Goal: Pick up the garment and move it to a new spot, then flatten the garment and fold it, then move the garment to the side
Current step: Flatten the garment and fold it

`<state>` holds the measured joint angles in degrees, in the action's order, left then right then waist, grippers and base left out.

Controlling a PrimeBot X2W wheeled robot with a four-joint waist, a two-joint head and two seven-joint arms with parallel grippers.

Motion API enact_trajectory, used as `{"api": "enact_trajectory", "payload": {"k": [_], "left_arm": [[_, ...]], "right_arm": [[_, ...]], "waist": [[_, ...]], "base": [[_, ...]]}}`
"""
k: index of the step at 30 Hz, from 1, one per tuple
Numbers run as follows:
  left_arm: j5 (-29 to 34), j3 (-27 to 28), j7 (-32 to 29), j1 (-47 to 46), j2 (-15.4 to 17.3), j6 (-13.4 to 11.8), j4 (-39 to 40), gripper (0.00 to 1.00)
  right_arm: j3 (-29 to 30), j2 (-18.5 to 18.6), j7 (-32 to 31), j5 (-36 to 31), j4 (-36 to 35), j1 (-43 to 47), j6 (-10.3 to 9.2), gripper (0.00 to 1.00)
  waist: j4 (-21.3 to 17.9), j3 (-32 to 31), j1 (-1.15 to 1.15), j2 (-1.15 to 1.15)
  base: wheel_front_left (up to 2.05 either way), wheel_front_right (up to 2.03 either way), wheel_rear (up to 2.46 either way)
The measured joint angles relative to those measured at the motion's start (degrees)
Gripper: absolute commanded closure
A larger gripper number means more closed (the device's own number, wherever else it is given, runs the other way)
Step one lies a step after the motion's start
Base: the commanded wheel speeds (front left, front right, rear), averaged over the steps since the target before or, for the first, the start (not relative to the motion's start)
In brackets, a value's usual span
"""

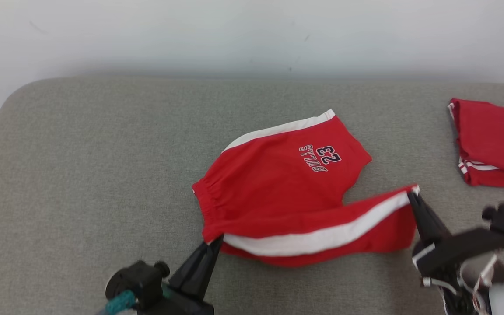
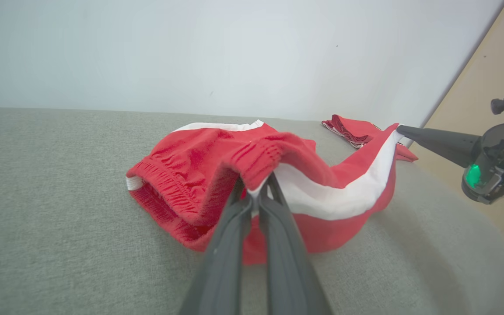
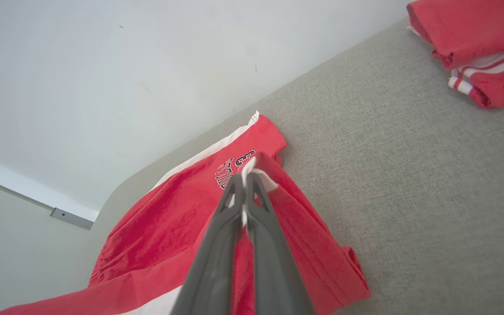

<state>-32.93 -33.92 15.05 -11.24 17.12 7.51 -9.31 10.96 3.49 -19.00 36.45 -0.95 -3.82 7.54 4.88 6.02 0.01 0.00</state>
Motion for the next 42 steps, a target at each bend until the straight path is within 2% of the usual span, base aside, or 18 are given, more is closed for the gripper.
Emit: {"api": "enact_trajectory", "payload": {"k": [6,12,25,33,34,35,36,42], "left_arm": [[-2.85,-0.23,0.0,-8.03,-0.58,0.0,-4.25,1.0],[-5.37,-1.93,0.0,-15.26,-1.31,0.0,-9.09,1.0],[-7.58,-1.97,0.0,-28.24,-3.91,0.02,-20.65,1.0],[-8.0,-3.08,0.0,-32.23,-5.41,0.03,-24.5,1.0],[-8.0,-3.3,0.0,-32.36,-5.48,0.03,-24.71,0.91],[-7.93,-3.32,0.0,-32.38,-5.53,0.03,-24.82,0.34],[-7.64,-3.16,0.0,-32.39,-5.55,0.03,-24.9,0.0],[-5.57,-1.45,0.0,-31.62,-5.73,0.03,-24.65,0.0]], "right_arm": [[-1.11,2.65,-1.99,-2.46,7.7,-14.0,0.0,1.0],[-2.27,4.23,-1.04,-5.22,17.96,-26.44,0.0,1.0],[-3.36,5.98,6.48,-13.36,43.02,-48.53,0.0,1.0],[-3.74,6.16,11.63,-17.07,54.09,-55.7,0.0,1.0],[-4.2,6.13,12.25,-17.31,54.93,-56.15,0.0,0.93],[-4.69,6.12,13.11,-17.42,55.55,-56.47,0.0,0.45],[-5.03,6.12,13.68,-17.38,56.18,-56.69,0.0,0.0],[-9.85,7.1,15.97,-15.78,58.09,-56.93,0.0,0.0]], "waist": [[1.54,1.92,0.0,0.0],[2.61,4.22,0.0,0.0],[5.04,10.87,0.01,0.01],[6.38,14.96,0.01,0.01],[6.5,15.23,0.01,0.01],[6.58,15.43,0.01,0.01],[6.63,15.48,0.01,0.01],[6.1,14.43,-0.01,0.01]], "base": [[0.0,0.0,0.0],[0.0,0.0,0.0],[0.0,0.0,0.0],[0.0,0.0,0.0],[0.0,0.0,0.0],[0.0,0.0,0.0],[0.0,0.0,0.0],[0.0,0.0,0.0]]}}
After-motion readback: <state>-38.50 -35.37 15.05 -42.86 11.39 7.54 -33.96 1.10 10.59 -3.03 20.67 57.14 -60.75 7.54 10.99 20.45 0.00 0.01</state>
